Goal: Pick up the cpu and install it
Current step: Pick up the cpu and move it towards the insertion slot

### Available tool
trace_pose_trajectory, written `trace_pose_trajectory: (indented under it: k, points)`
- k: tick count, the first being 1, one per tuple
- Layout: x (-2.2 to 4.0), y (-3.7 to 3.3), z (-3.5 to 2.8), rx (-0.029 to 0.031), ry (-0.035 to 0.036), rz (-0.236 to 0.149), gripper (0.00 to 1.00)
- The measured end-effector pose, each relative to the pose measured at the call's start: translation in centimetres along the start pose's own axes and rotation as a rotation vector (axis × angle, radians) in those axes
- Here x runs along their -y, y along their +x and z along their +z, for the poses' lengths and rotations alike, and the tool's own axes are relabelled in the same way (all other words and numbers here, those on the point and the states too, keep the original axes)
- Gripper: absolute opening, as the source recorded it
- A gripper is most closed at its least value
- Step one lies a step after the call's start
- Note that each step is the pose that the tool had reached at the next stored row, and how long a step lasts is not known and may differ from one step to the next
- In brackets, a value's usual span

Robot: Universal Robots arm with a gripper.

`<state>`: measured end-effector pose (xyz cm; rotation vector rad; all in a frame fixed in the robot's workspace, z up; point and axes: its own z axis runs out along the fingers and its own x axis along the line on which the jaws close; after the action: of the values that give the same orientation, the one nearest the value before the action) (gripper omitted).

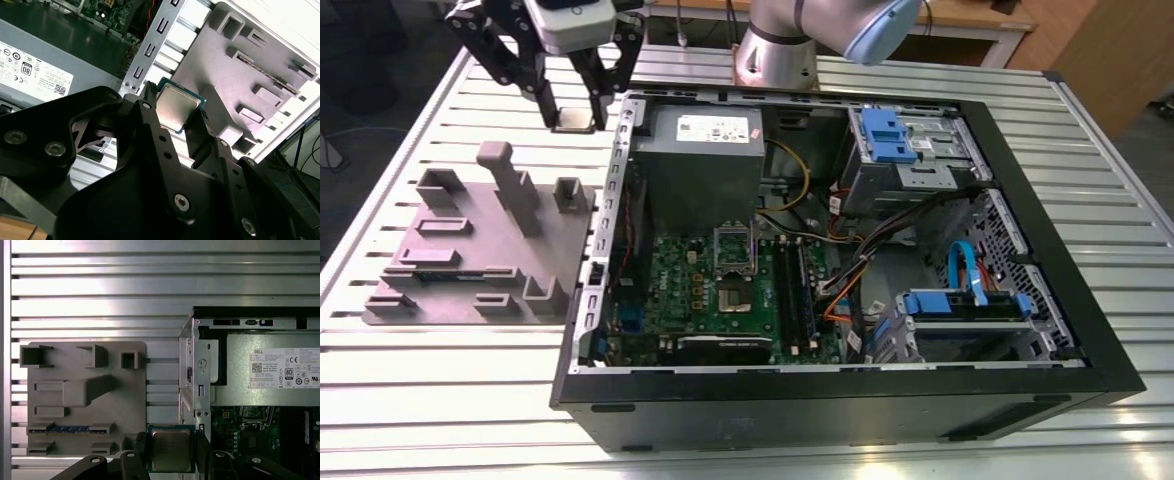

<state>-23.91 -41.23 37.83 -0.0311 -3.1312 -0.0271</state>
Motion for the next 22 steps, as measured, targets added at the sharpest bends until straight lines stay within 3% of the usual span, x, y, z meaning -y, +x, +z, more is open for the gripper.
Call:
trace_pose_trajectory:
  k: [22]
  points:
    - [-0.02, -1.04, -0.01, 0.0000, 0.0001, 0.000, 0.47]
